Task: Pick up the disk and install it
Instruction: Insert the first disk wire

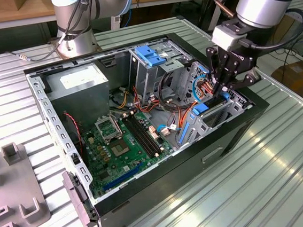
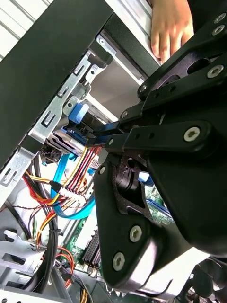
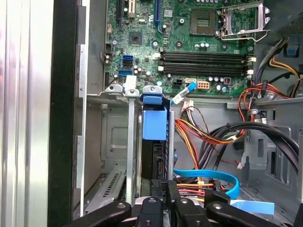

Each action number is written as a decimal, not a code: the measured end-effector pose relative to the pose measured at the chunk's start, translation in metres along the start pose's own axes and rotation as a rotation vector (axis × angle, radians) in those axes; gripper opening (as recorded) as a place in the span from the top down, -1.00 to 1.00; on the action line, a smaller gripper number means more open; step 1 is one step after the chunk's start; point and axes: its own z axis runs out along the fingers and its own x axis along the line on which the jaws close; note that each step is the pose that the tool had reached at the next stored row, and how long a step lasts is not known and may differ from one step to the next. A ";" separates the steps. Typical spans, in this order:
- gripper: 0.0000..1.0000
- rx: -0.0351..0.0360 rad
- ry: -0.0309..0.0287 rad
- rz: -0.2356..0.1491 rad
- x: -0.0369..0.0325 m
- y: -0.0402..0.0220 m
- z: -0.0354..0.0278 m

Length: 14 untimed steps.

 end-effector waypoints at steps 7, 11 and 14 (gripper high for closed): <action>0.68 0.0001 0.0000 0.000 0.0005 0.0000 -0.0004; 0.68 0.0000 -0.0003 0.000 0.0005 0.0000 -0.0011; 0.68 0.0000 0.0001 0.000 0.0017 0.0001 -0.0013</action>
